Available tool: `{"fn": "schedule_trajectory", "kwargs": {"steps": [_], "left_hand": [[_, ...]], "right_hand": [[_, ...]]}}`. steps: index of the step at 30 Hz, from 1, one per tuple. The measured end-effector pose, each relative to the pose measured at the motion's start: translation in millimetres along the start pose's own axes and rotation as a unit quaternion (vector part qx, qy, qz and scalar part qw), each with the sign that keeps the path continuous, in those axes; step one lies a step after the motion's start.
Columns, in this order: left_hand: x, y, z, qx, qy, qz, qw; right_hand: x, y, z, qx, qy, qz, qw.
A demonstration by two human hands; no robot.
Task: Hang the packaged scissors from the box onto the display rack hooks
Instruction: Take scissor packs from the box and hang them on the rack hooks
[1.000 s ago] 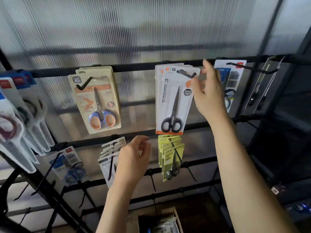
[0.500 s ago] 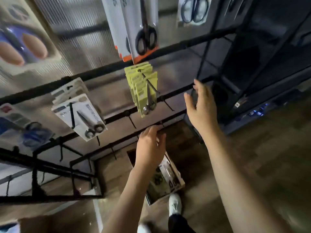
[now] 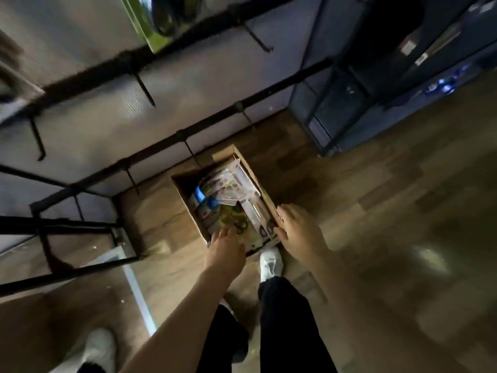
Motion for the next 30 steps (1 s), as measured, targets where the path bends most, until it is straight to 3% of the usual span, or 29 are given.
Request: {"fn": "schedule_trajectory", "kwargs": {"steps": [8,20,30], "left_hand": [[-60.8,-106.0,-128.6,-0.032,0.022,-0.062,0.997],[-84.3,-206.0,-289.1,-0.003,-0.025,-0.073,0.997],[-80.1,-217.6,-338.4,0.07,0.006,-0.047,0.996]], "right_hand": [[59.3,-147.5,-89.6,-0.108,0.059,0.093,0.988],[77.5,-249.1,-207.2,-0.076,0.2,0.257,0.942],[71.0,-277.4,-240.6,-0.04,0.238,0.339,0.91]]}}
Point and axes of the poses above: each hand's wrist, its own z-axis away from the middle knuckle, its own y-axis out of the back of the hand, x = y × z, the point moved 8 cm from there along -z, towards the middle knuckle, and after that the axes turned 3 degrees about -x, right-handed, at the moved point
